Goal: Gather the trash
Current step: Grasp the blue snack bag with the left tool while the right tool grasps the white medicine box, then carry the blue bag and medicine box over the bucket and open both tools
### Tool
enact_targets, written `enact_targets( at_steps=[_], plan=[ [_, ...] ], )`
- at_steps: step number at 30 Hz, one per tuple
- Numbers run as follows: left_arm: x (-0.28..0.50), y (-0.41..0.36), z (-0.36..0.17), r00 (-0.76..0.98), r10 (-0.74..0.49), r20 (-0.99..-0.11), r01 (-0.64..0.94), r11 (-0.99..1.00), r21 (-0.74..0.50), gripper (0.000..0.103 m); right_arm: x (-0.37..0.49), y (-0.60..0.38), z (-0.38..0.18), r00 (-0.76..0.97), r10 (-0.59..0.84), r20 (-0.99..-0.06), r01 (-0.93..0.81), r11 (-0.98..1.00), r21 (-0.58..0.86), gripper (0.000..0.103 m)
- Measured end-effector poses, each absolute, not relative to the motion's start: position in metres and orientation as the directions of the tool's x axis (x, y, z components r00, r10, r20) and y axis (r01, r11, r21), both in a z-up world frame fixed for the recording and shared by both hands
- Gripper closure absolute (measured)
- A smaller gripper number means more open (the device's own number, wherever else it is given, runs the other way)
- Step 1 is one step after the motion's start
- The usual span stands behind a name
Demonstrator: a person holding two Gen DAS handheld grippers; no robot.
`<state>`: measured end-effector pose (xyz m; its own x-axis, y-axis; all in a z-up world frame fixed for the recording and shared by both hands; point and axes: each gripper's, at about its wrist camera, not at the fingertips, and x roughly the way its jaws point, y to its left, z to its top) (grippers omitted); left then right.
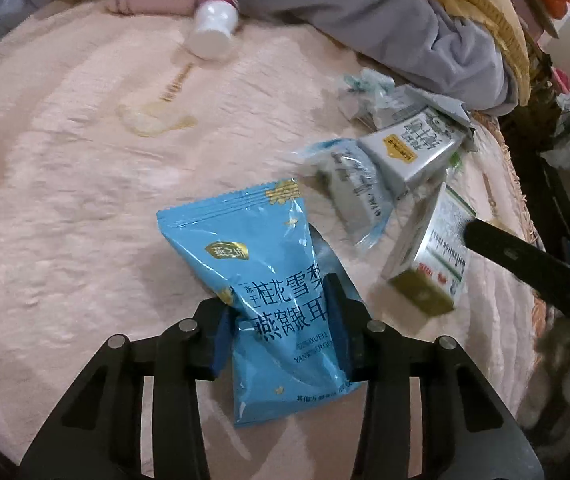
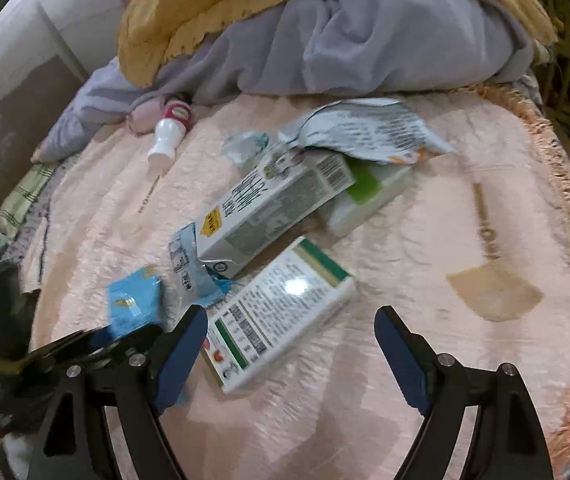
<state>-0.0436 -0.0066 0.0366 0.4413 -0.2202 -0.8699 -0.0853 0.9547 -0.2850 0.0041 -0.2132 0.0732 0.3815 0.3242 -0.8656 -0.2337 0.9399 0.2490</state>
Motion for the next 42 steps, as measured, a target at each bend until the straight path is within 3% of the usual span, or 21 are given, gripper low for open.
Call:
enact_targets(
  at_steps=[7,14,18,22,23,24,25,36,42],
  plan=[
    [-0.059,0.003,0.050,0.471,-0.220,-0.854,-0.082,0.953,-0.291,0.063,0.008,-0.168,0.042,0.335,0.197,-0.921,-0.273,0.956,0.105,0.019],
    [-0.058,-0.019,0.050,0.468,-0.275,-0.840,-0.030,0.945,-0.327,0.063,-0.015,-0.216,0.055,0.341,0.122,-0.932,-0.291,0.956,0.019,0.020],
    [-0.058,-0.031,0.050,0.463,-0.282,-0.840,-0.015,0.945,-0.325,0.063,-0.011,-0.225,0.060,0.353,0.183,-0.917,-0.284,0.955,0.081,0.020],
    [-0.059,-0.039,0.054,0.464,-0.272,-0.843,0.001,0.952,-0.307,0.063,-0.007,-0.204,0.057,0.397,0.170,-0.902,-0.344,0.939,0.025,0.020],
    [-0.060,-0.040,0.056,0.469,-0.268,-0.841,0.005,0.954,-0.301,0.063,-0.007,-0.198,0.055,0.405,0.158,-0.901,-0.363,0.932,0.000,0.024],
    [-0.060,-0.041,0.058,0.474,-0.265,-0.840,0.009,0.955,-0.297,0.063,-0.008,-0.195,0.052,0.410,0.148,-0.900,-0.377,0.926,-0.019,0.045],
    [-0.061,-0.042,0.061,0.478,-0.264,-0.838,0.012,0.956,-0.294,0.063,-0.009,-0.194,0.050,0.407,0.142,-0.902,-0.383,0.923,-0.027,0.054],
    [-0.064,-0.092,0.098,0.535,-0.295,-0.792,0.123,0.954,-0.272,0.063,-0.050,-0.272,0.121,0.482,0.286,-0.828,-0.311,0.940,0.144,0.054],
    [-0.065,-0.136,0.115,0.541,-0.334,-0.772,0.204,0.943,-0.264,0.063,-0.077,-0.320,0.149,0.540,0.252,-0.803,-0.254,0.958,0.130,0.054]
  ],
)
